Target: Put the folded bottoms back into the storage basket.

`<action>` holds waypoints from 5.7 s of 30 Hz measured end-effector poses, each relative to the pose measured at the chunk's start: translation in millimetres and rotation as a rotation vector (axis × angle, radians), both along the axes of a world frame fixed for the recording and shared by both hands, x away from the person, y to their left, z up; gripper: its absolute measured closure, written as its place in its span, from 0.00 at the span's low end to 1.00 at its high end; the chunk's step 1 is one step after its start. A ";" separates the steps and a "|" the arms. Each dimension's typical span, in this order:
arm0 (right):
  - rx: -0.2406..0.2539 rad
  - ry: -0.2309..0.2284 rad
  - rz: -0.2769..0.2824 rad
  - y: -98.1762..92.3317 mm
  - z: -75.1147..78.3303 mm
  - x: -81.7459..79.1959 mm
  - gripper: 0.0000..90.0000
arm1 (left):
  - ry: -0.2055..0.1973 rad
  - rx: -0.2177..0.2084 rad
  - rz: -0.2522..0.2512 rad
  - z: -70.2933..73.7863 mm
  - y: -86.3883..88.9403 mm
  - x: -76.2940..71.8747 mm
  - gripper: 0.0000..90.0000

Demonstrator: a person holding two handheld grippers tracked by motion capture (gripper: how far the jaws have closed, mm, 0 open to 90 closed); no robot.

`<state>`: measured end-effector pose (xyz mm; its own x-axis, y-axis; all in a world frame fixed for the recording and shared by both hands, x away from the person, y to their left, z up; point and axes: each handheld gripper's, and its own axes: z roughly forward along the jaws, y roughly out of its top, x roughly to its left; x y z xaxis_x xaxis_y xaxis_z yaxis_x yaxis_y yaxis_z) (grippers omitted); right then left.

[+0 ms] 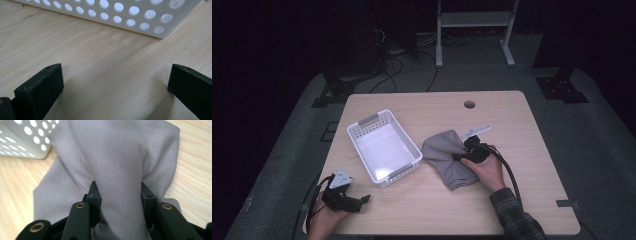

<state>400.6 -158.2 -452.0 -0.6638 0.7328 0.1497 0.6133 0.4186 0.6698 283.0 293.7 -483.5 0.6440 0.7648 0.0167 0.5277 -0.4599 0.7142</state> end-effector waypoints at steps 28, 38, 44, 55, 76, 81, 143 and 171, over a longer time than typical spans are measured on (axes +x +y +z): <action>0.085 -0.062 -0.022 -11.0 46.1 -4.7 0.68 | 0.000 0.000 -0.002 0.0 0.1 0.1 0.00; 0.091 -0.083 -0.019 -5.6 63.0 -1.1 0.68 | 0.001 -0.003 0.001 -0.1 0.0 0.4 0.00; 0.096 -0.096 -0.014 -1.5 72.6 2.0 0.68 | -0.002 0.001 -0.001 0.0 0.2 0.6 0.00; 0.112 -0.097 -0.001 11.1 88.1 9.7 0.68 | -0.001 0.001 0.008 0.0 0.7 0.9 0.00; 0.134 -0.117 0.037 39.4 113.2 21.6 0.68 | -0.007 -0.002 0.010 -0.3 0.7 1.4 0.00; 0.133 -0.118 0.047 49.5 119.0 23.5 0.68 | -0.007 -0.003 0.010 -0.3 0.7 1.4 0.00; 0.099 -0.041 0.183 236.4 101.9 31.8 0.68 | -0.007 0.000 0.010 -0.1 0.8 1.4 0.00; -0.031 0.007 0.133 254.8 50.5 45.1 0.64 | -0.005 0.000 0.009 -0.3 0.8 1.4 0.00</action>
